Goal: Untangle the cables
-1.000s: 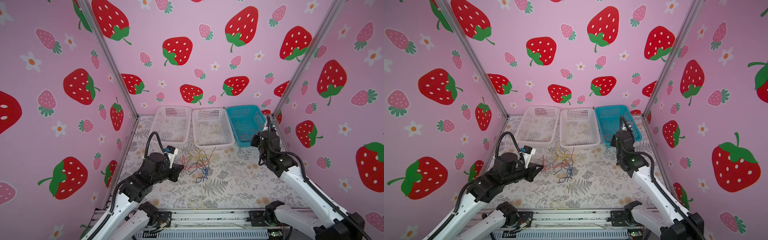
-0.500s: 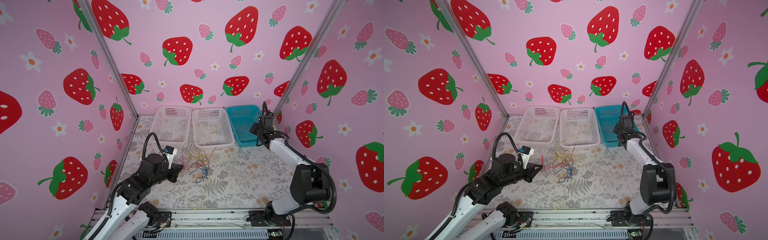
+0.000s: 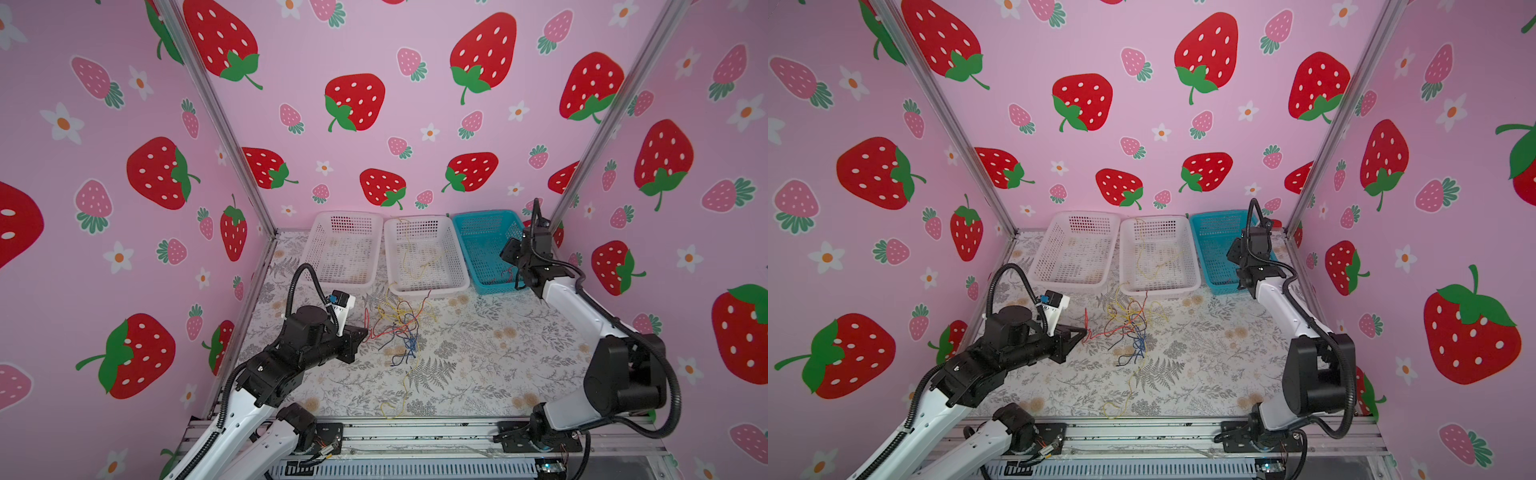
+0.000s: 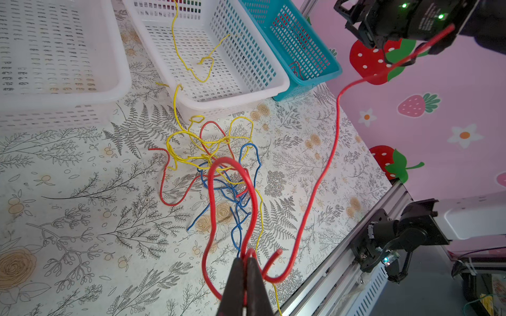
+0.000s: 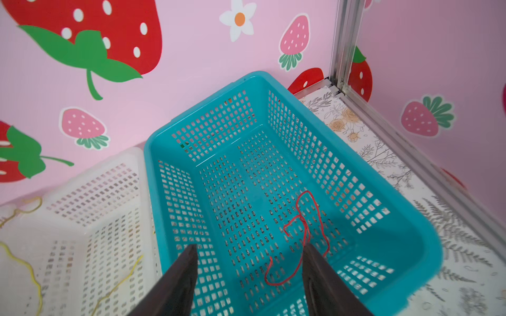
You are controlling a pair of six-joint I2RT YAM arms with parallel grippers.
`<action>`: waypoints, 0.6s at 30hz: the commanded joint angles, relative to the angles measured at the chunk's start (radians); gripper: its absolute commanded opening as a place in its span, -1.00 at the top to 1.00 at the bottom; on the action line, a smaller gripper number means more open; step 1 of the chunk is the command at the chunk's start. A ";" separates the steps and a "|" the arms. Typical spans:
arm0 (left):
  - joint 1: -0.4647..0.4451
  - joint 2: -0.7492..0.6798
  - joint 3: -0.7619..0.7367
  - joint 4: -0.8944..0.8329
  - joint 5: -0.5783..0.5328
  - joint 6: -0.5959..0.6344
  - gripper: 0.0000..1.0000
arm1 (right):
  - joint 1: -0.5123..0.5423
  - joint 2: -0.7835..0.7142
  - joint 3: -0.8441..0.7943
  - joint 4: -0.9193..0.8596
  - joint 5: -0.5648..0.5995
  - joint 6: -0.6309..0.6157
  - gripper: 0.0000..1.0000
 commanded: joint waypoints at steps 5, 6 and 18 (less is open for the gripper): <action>0.004 0.213 0.203 0.088 0.033 -0.007 1.00 | 0.048 -0.297 -0.171 0.039 -0.006 0.005 -0.48; 0.003 0.262 0.239 0.093 0.035 -0.007 1.00 | 0.049 -0.338 -0.198 0.030 0.001 0.000 -0.51; -0.013 0.909 0.862 0.127 0.170 -0.128 1.00 | 0.051 -0.772 -0.388 -0.077 0.038 -0.024 -0.64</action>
